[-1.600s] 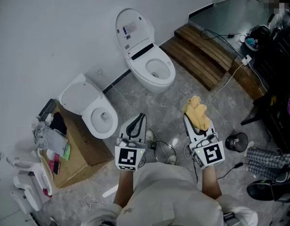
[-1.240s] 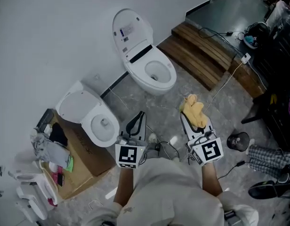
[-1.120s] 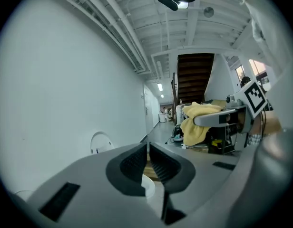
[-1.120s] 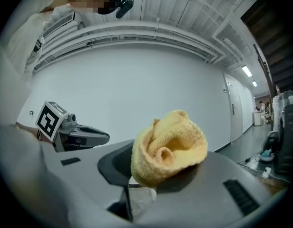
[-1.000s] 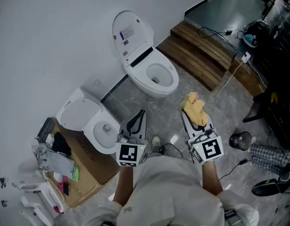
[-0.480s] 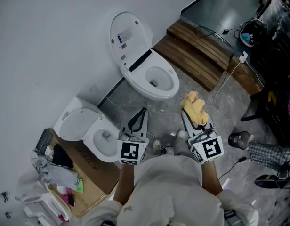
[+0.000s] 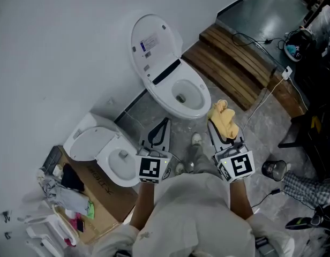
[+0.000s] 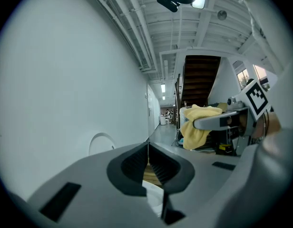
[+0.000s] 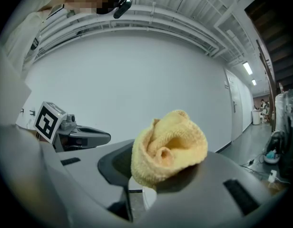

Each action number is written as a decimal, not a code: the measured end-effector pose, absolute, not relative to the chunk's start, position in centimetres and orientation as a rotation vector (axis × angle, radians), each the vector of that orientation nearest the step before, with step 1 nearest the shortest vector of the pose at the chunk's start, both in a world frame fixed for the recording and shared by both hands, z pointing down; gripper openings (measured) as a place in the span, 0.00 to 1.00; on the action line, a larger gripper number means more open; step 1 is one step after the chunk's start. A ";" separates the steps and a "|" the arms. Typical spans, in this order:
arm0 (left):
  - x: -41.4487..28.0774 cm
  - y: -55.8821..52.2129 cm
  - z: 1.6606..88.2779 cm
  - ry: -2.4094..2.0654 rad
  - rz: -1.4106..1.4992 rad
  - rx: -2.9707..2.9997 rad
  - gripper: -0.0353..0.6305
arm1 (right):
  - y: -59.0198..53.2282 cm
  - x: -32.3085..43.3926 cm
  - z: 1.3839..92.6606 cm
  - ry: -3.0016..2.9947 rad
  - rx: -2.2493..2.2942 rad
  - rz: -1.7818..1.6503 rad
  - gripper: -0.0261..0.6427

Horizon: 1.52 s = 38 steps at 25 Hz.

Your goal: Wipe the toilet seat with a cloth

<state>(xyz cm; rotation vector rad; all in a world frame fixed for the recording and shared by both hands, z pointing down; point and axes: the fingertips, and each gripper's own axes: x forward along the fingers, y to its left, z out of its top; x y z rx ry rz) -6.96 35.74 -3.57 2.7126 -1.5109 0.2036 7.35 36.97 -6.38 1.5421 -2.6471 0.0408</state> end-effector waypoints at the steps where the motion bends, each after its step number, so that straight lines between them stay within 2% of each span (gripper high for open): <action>1: -6.7 34.9 -3.6 -1.522 0.207 2.710 0.08 | 36.0 7.6 -6.3 -2.654 1.535 0.043 0.18; 19: -1.0 22.4 -4.2 -1.769 0.322 2.539 0.07 | 20.7 13.3 -6.3 -2.816 1.269 0.103 0.18; 38: -3.2 13.8 3.5 -1.683 0.303 2.461 0.07 | 12.6 9.8 2.7 -2.692 1.208 0.255 0.18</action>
